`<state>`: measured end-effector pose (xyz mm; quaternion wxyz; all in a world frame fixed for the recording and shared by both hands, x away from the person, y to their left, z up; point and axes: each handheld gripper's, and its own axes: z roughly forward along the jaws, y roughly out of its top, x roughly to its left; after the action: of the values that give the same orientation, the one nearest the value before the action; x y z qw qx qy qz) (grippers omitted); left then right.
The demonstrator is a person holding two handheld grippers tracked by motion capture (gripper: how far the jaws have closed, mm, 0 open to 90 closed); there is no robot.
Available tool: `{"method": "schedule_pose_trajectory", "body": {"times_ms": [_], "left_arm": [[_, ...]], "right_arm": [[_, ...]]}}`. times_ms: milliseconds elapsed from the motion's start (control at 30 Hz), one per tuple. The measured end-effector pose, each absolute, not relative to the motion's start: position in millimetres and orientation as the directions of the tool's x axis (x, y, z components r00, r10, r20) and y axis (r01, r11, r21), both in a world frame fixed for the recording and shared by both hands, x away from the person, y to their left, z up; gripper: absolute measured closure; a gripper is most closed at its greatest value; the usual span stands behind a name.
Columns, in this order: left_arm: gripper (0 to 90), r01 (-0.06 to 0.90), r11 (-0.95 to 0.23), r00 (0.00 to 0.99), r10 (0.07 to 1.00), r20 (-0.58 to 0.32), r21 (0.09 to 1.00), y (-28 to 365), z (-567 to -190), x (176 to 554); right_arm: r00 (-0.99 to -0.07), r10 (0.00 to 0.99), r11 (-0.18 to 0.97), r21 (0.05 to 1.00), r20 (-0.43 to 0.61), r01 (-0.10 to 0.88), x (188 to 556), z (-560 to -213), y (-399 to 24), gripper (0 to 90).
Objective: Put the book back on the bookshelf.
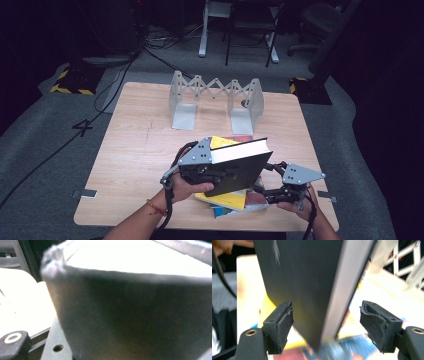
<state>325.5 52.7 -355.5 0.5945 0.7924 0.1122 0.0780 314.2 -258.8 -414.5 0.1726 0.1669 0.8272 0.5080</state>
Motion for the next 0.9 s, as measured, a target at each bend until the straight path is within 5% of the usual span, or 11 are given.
{"method": "schedule_pose_trajectory", "body": {"times_ms": [467, 900], "left_arm": [[52.3, 0.065, -0.259, 0.959, 0.283, 0.011, 0.964, 51, -347, 321], [52.7, 0.037, -0.269, 0.948, 0.313, 0.051, 0.963, 54, -333, 318]], "right_arm": [[-0.757, 0.653, 0.421, 0.846, -0.032, 0.328, 332, -449, -336, 27.8], [-0.748, 0.663, 0.443, 0.821, -0.031, 0.360, 338, -461, -333, 28.0]]}}
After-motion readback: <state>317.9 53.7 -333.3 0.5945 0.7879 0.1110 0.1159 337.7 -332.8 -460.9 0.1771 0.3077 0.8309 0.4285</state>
